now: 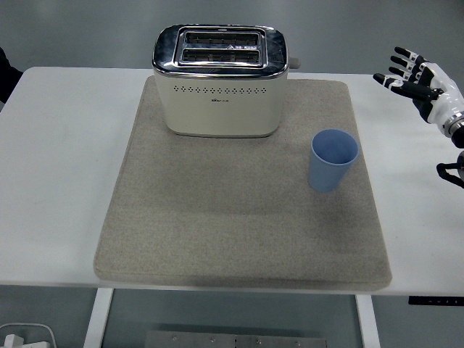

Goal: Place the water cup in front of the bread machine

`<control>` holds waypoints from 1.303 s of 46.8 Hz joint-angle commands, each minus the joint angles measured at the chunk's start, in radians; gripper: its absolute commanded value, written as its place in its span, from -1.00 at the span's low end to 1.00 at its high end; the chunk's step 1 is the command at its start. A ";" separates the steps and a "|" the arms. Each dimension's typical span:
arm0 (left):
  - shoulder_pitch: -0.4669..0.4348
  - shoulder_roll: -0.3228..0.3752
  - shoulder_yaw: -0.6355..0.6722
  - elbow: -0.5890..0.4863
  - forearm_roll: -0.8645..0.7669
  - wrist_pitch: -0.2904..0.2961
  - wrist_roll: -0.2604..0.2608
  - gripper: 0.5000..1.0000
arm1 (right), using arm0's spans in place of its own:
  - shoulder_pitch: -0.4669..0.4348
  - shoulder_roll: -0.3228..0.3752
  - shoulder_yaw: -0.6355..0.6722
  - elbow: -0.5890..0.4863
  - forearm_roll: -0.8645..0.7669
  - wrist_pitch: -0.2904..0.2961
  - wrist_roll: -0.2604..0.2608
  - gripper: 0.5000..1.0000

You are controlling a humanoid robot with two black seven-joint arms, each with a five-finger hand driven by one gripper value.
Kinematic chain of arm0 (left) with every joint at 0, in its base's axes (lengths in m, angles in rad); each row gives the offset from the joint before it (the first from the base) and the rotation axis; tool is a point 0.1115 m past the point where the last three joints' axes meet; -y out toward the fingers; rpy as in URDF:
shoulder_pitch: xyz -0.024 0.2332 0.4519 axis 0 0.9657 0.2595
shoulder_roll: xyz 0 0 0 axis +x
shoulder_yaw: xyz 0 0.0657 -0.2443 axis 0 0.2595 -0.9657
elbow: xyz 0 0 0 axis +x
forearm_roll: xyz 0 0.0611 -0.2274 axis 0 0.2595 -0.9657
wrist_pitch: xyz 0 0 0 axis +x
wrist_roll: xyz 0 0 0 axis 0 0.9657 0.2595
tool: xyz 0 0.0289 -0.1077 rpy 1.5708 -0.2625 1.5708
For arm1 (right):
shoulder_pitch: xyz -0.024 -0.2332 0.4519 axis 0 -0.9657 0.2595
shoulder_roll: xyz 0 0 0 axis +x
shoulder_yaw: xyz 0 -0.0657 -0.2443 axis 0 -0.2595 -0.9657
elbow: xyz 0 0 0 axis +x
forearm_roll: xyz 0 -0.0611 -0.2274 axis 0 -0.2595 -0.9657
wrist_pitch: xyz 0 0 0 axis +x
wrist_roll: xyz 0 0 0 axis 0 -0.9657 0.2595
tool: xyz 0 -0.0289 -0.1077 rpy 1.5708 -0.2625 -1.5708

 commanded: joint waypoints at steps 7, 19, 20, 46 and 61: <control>0.000 0.000 -0.001 0.000 0.000 0.000 0.001 1.00 | 0.001 -0.029 -0.008 0.072 -0.003 0.001 0.009 0.69; 0.000 0.000 -0.001 0.000 0.000 0.000 0.001 1.00 | -0.028 -0.107 -0.010 0.193 -0.014 0.002 0.020 0.69; 0.000 0.000 -0.001 0.000 0.000 0.000 0.001 1.00 | -0.033 -0.116 -0.010 0.205 -0.020 0.004 0.023 0.69; 0.000 0.000 0.001 0.000 0.000 0.000 0.001 1.00 | -0.226 -0.417 -0.011 0.460 -0.288 0.174 0.207 0.69; 0.000 0.000 -0.001 0.000 0.000 0.000 -0.001 1.00 | -0.312 -0.387 -0.008 0.478 -0.428 0.134 0.235 0.69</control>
